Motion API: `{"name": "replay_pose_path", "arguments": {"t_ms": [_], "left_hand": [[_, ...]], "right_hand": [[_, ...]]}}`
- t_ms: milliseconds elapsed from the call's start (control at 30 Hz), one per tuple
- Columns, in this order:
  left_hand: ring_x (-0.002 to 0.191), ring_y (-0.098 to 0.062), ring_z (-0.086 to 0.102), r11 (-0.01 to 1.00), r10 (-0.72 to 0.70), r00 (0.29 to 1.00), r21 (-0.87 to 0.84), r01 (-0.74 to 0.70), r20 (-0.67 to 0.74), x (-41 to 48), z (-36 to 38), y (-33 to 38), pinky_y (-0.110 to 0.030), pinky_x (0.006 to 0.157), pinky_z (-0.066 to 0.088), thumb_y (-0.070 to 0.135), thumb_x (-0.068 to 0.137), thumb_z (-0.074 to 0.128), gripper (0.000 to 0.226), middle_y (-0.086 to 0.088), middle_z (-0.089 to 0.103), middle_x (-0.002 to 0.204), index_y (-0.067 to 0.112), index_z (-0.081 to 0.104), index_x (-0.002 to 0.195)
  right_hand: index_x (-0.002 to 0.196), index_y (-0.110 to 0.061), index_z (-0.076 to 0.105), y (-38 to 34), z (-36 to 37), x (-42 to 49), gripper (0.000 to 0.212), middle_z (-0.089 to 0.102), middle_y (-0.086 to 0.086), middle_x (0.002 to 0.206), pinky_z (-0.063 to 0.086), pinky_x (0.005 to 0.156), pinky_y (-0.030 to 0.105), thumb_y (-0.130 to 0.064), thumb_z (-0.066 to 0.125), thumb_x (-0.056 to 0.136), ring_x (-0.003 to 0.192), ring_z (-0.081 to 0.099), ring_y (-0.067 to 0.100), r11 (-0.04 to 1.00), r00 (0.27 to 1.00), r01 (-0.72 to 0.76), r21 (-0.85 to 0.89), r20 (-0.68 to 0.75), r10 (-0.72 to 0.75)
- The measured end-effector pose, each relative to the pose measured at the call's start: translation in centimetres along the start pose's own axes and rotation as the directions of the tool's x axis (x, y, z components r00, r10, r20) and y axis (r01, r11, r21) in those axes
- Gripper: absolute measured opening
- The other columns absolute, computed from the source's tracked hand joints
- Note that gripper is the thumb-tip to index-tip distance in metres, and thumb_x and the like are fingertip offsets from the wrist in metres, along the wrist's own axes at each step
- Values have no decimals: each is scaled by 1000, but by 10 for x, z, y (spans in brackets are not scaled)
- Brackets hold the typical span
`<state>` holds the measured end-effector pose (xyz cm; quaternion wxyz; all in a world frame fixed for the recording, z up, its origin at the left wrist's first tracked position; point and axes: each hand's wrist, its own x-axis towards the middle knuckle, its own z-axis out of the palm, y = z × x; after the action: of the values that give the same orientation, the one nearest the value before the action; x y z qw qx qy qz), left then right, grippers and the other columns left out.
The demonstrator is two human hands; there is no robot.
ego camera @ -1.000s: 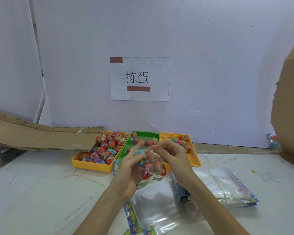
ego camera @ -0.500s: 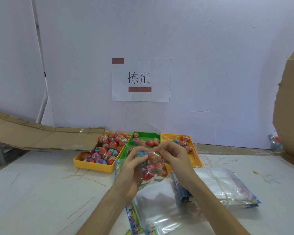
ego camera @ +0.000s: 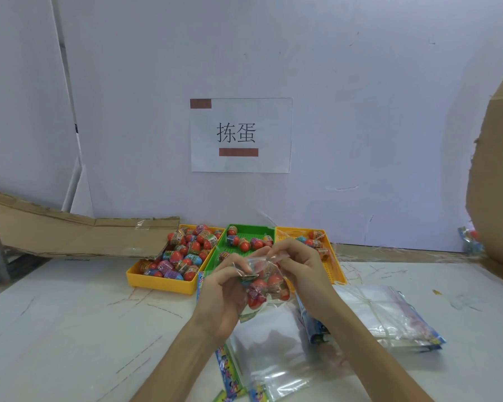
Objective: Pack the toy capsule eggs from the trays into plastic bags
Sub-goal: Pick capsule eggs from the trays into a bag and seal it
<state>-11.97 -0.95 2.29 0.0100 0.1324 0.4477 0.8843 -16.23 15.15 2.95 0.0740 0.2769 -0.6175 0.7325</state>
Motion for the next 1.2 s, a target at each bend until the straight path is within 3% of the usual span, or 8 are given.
{"name": "replay_pose_path", "arguments": {"t_ms": [167,367,533,733,833,900,1067,1200], "left_hand": [[111,-31,70,999,0,999,-33,1,44,0,-1,1,-31,72,59,6,80,49,23,-19,67,131,13,62,63],[100,-35,64,996,-28,998,-81,33,64,0,-4,3,-30,56,50,15,83,41,23,-25,64,133,10,54,64],[90,-30,65,996,-11,999,-87,15,53,-1,-3,3,-28,56,52,37,98,45,41,-22,68,111,9,47,67],[76,-18,71,997,9,994,-72,-1,109,-4,-1,4,-24,57,54,11,90,42,33,-3,71,76,14,51,58],[99,-29,62,997,-17,997,-72,22,74,-2,0,3,-32,67,49,12,84,46,25,-21,63,95,11,46,59],[111,-35,46,996,-44,998,-77,47,41,-1,0,2,-39,71,39,11,83,48,22,-22,48,117,9,41,62],[94,-31,45,999,-35,999,-5,36,38,-4,1,1,-33,68,41,13,85,54,28,-17,49,83,13,43,60],[105,-34,44,998,-56,997,28,55,56,-3,1,1,-37,73,40,13,79,66,30,-20,54,116,15,44,59]], "right_hand": [[80,-13,72,3,-1,2,22,74,5,88,54,64,23,0,56,87,82,69,14,997,1000,-2,79,29,0],[69,-14,63,12,-3,5,30,51,10,74,42,67,29,9,45,74,75,44,25,1000,1000,-8,21,4,8],[66,-16,63,10,-3,5,29,52,9,75,44,65,30,6,46,75,75,47,25,999,999,-35,36,17,34],[61,-17,61,3,-2,3,41,63,-1,76,49,62,20,15,43,80,74,61,10,990,996,-55,130,83,44],[59,-15,59,2,-3,4,51,63,-1,75,47,56,19,23,36,83,70,59,10,981,993,-102,166,78,90],[57,-15,58,1,-3,4,51,63,-1,74,47,54,19,23,36,83,67,60,9,974,992,-118,193,63,108],[53,-13,57,1,-3,4,47,57,4,72,46,54,18,21,34,76,67,61,9,970,992,-123,212,7,124],[52,-10,56,1,-3,4,26,54,4,70,45,58,18,8,43,66,69,58,10,984,996,-85,159,-26,91]]}}
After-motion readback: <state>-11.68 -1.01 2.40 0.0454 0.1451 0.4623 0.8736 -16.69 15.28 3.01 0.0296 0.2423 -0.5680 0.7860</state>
